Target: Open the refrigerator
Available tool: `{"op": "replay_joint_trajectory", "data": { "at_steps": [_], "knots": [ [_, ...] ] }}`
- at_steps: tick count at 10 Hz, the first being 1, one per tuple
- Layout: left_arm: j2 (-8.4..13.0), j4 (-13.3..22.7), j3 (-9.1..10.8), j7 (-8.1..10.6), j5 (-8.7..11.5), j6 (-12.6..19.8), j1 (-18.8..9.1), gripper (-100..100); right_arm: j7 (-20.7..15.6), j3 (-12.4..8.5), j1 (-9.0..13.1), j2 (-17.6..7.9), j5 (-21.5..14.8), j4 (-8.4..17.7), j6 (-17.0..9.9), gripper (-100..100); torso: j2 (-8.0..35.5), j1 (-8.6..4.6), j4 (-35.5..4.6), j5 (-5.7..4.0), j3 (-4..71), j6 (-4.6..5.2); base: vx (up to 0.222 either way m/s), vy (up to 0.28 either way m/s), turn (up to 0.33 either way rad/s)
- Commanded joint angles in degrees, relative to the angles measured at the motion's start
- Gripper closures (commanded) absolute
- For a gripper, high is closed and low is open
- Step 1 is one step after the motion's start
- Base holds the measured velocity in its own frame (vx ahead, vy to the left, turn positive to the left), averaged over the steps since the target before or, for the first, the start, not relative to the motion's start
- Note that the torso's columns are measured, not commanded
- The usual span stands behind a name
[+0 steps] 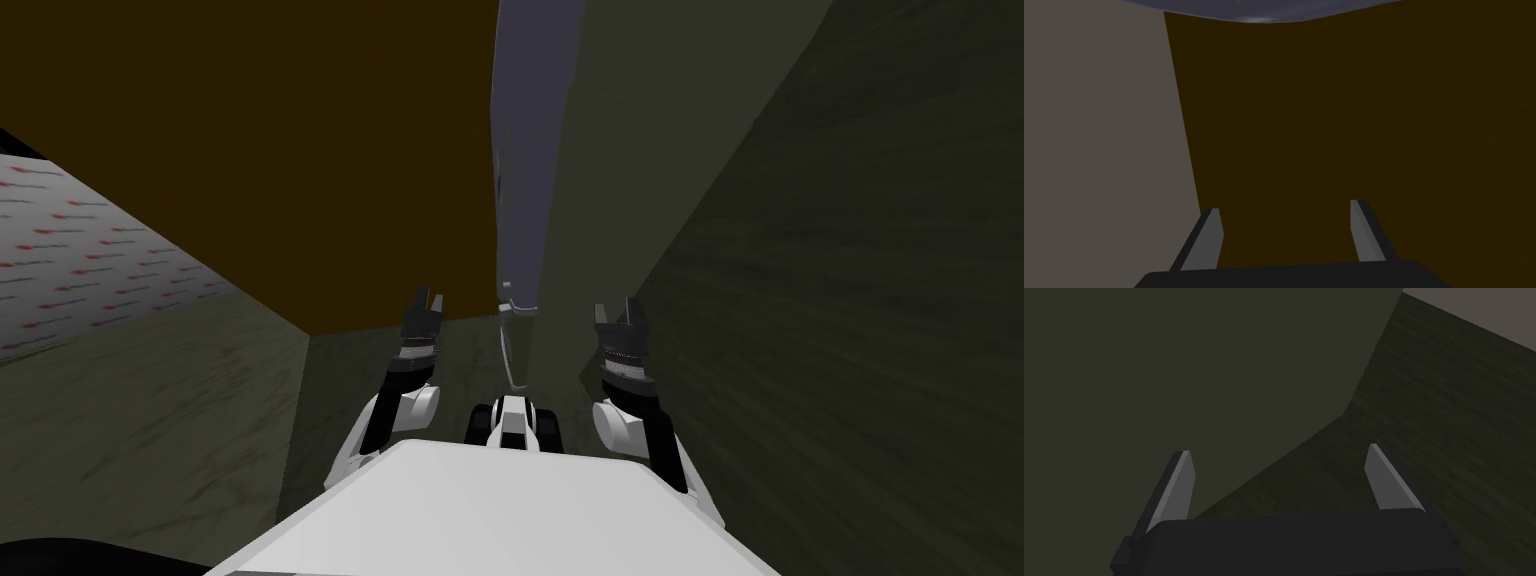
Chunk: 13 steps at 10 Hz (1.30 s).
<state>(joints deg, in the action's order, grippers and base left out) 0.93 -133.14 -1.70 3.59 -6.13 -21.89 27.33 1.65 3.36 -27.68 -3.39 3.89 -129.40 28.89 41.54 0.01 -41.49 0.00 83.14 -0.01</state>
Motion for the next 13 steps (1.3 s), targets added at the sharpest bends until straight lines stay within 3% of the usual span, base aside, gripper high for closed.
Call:
{"op": "replay_joint_trajectory", "data": {
  "at_steps": [1,8,13],
  "knots": [
    [0.0,0.0,0.00,0.00,0.0,0.0,0.0,0,3.1,1.2,0.3,-2.3,2.0,0.5,0.4,-100,0.5,0.01,-0.6,0.00,1.1,0.01,0.005,0.007,0.034],
    [0.0,0.0,0.00,0.00,0.0,0.0,0.0,0,13.9,5.8,1.7,-4.3,9.9,2.0,2.1,-100,0.8,-0.03,-0.8,-0.01,1.4,0.00,0.010,0.010,0.052],
    [0.0,0.0,0.00,0.00,0.0,0.0,0.0,0,19.6,7.7,2.3,-4.6,13.3,2.4,2.9,-100,0.8,-0.01,-0.8,-0.01,1.4,0.00,0.008,0.008,0.037]
  ]
}}
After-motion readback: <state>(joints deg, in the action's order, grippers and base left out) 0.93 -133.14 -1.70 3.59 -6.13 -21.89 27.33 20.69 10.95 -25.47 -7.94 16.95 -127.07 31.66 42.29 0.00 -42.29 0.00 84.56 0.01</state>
